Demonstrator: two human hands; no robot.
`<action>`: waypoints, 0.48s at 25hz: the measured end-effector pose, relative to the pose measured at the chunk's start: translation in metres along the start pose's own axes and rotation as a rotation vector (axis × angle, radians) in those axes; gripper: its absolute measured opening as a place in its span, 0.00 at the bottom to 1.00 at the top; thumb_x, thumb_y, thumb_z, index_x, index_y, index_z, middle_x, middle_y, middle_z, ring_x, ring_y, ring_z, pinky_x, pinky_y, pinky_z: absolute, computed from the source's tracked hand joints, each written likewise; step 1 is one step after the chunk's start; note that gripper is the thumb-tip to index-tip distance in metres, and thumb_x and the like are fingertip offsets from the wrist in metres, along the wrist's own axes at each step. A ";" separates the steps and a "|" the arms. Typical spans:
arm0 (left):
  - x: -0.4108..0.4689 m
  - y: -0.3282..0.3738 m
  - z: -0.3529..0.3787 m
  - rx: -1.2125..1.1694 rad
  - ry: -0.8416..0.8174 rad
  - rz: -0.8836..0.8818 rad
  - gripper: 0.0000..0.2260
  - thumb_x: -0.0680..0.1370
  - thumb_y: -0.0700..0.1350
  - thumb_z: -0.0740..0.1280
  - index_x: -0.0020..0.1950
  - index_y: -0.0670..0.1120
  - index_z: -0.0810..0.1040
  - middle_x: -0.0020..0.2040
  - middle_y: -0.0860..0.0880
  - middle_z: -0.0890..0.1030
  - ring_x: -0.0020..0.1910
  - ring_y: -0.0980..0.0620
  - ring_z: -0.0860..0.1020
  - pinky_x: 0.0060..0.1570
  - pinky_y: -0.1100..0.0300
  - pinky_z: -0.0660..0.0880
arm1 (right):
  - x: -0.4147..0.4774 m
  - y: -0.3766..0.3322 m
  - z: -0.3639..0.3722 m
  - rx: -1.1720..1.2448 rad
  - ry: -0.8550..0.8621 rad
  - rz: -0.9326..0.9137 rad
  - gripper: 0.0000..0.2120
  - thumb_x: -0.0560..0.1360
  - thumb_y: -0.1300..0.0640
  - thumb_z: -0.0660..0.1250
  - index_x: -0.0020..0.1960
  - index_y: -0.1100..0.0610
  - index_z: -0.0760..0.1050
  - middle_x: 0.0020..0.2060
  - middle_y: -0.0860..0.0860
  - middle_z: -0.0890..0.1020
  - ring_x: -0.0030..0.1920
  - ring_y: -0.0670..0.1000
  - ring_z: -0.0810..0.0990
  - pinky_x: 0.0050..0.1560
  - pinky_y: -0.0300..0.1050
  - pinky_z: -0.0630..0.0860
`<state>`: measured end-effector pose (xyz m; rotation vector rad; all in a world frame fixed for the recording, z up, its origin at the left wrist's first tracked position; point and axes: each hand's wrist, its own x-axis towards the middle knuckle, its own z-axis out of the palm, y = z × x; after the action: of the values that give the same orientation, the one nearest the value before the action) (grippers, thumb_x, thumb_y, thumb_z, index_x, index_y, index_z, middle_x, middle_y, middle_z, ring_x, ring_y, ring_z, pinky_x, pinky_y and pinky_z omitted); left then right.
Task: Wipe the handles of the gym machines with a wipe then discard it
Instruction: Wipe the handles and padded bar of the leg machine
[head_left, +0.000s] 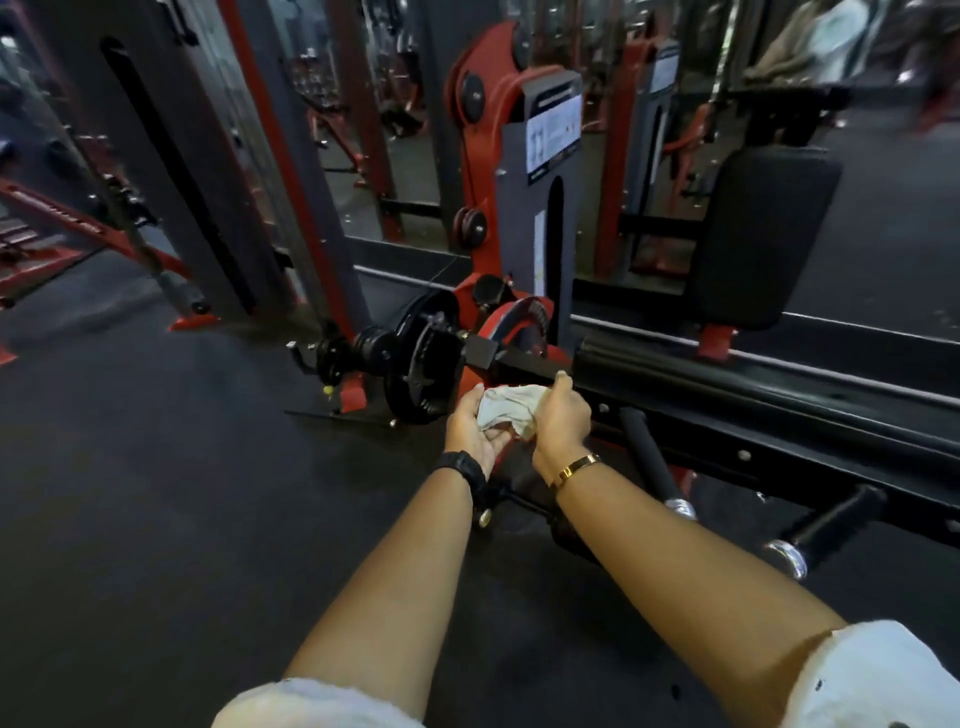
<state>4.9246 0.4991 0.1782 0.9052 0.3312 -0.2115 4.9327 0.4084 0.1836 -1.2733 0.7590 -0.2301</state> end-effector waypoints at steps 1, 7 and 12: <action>0.010 -0.002 0.008 -0.001 -0.028 -0.028 0.15 0.80 0.48 0.61 0.60 0.38 0.75 0.50 0.41 0.80 0.45 0.48 0.80 0.44 0.56 0.79 | 0.009 -0.005 -0.001 0.022 0.034 -0.007 0.18 0.75 0.44 0.57 0.44 0.56 0.77 0.44 0.54 0.81 0.48 0.56 0.79 0.56 0.55 0.76; 0.070 -0.012 0.041 0.048 -0.220 -0.218 0.15 0.80 0.44 0.61 0.63 0.37 0.73 0.53 0.38 0.78 0.45 0.45 0.79 0.47 0.54 0.78 | 0.040 -0.020 -0.012 0.080 0.067 0.010 0.13 0.73 0.59 0.59 0.56 0.60 0.74 0.51 0.59 0.80 0.49 0.57 0.80 0.42 0.47 0.79; 0.100 -0.012 0.060 0.295 -0.446 -0.364 0.10 0.80 0.44 0.61 0.49 0.39 0.78 0.47 0.40 0.80 0.44 0.45 0.80 0.50 0.49 0.77 | 0.034 -0.019 -0.016 0.227 0.264 -0.025 0.15 0.73 0.68 0.61 0.59 0.63 0.72 0.51 0.63 0.80 0.48 0.59 0.80 0.41 0.48 0.78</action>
<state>5.0250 0.4402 0.1664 1.0527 0.0445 -0.8012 4.9521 0.3712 0.1869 -1.0485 0.9143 -0.4984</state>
